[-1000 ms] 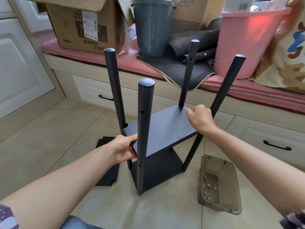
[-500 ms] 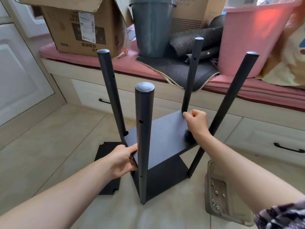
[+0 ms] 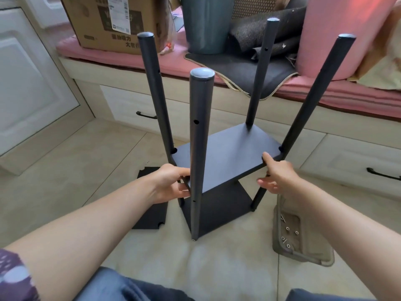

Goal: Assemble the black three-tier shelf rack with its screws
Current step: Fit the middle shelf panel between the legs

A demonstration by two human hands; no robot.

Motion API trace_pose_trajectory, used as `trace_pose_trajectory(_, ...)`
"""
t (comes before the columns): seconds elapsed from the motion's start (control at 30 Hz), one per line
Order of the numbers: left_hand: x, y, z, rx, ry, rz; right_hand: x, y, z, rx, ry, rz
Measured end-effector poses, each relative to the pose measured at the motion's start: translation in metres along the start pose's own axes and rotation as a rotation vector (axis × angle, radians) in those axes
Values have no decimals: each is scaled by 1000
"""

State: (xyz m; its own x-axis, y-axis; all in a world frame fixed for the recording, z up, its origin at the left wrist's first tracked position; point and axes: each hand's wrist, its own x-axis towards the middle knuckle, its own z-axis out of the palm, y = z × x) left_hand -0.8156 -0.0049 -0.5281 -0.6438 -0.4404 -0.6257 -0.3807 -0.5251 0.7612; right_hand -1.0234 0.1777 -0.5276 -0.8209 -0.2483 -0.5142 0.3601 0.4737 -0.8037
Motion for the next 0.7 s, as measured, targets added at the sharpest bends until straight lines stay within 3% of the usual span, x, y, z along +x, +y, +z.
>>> trace_pose_trajectory(0.1, -1, 0, 0, 18, -9, 4, -2, -9, 1, 238, -161, 79)
trace_pose_trajectory(0.7, 1, -2, 4, 40, -10, 7, 14, 11, 11, 177, -187, 134)
